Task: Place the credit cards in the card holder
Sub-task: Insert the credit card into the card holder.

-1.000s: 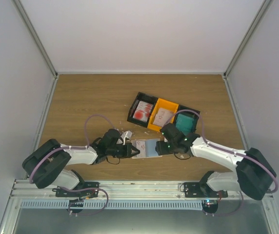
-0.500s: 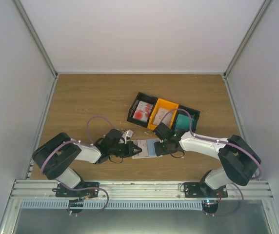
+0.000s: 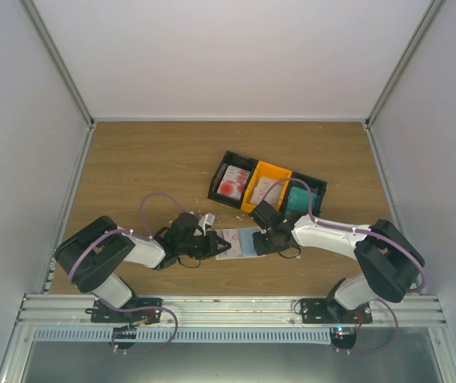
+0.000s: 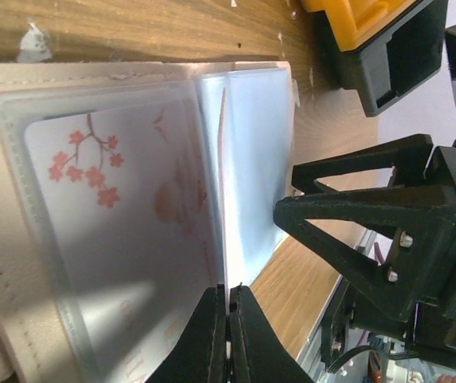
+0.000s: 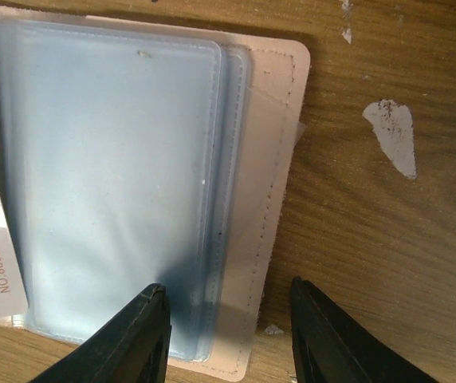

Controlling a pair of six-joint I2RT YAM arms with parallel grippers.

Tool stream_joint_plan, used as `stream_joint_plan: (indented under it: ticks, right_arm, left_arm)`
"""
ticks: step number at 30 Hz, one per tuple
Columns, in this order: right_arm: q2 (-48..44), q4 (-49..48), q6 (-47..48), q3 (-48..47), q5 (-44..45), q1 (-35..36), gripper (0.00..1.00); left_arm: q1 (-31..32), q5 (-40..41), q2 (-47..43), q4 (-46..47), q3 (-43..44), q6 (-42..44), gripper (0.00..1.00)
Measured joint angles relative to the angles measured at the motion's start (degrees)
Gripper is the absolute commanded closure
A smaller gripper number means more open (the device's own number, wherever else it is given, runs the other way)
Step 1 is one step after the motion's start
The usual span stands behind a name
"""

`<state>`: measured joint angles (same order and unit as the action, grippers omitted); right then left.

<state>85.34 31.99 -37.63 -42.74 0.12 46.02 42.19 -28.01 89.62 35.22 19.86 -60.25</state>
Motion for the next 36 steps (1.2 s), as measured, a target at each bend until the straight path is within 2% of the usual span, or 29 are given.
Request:
stream_joint_plan:
  ticks: [20,30,36]
  right_arm:
    - [0.07,-0.11,-1.16,0.04,-0.24,-0.02,0.61]
    - [0.04,-0.52,-1.77,0.22,-0.35,-0.02,0.63]
    - [-0.17,-1.29,-1.88,0.55,-0.85,-0.02,0.68]
  left_arm:
    - [0.13,-4.31,8.74,10.34,0.31,-3.45,1.00]
    - [0.13,-4.24,9.14,10.95,0.39,-4.24,1.00]
    - [0.15,-4.02,9.14,12.20,0.39,-5.33,1.00]
